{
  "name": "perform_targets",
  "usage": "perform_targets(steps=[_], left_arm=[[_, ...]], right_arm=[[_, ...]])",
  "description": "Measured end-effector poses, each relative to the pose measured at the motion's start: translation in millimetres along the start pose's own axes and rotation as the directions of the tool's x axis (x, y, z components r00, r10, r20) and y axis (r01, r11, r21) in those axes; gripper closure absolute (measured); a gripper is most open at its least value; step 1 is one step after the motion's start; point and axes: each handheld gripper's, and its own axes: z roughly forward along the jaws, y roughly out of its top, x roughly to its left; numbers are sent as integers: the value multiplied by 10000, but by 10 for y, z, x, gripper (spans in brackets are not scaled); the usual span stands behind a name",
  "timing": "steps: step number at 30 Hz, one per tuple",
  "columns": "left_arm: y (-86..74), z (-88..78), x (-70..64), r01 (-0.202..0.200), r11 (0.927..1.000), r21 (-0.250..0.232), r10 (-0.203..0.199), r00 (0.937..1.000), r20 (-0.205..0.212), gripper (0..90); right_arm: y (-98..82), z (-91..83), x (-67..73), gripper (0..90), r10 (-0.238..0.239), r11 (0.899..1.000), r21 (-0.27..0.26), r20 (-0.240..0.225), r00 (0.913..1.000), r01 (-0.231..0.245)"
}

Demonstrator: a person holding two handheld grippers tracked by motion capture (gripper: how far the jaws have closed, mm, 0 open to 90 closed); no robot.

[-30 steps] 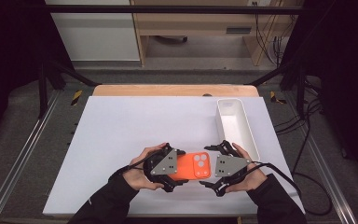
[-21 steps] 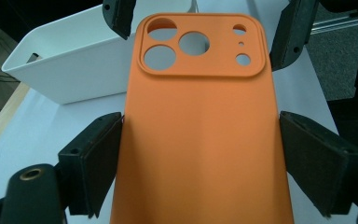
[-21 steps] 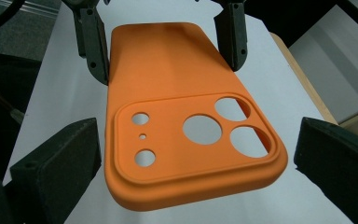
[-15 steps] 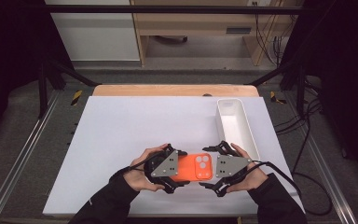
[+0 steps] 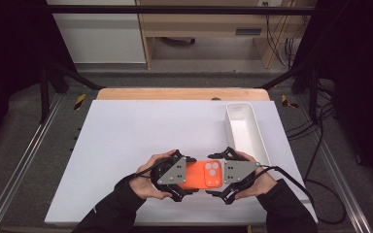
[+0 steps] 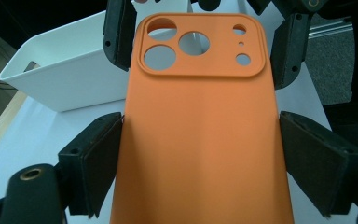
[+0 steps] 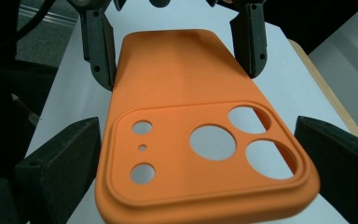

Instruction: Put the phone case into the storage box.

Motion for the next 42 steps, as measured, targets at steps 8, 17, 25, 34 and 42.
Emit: perform_targets(steps=[8, 17, 25, 34, 42], left_arm=[[-6, 21, -9, 41, 10000, -10, -40, 9999, 102, 156], [-31, 21, -19, 48, 10000, -64, -47, 9998, 190, 156], [-36, 23, -19, 54, 10000, -83, -52, 9997, 233, 156], [-48, 22, -7, 142, 9998, -152, -137, 9992, 367, 156], [-40, 14, 3, 235, 9996, -170, -227, 9987, 465, 156]], right_arm=[[-10, 21, 0, 63, -108, 9999, -132, -268, 9996, 105], [-23, 36, -8, 118, -135, 9996, -271, -684, 9976, 117], [-27, 28, -15, 142, -183, 9994, -314, -752, 9970, 160], [-27, 25, -25, 150, -100, 9994, -343, -906, 9958, 69], [-17, 16, -33, 154, 14, 9993, -372, -1008, 9949, -51]])
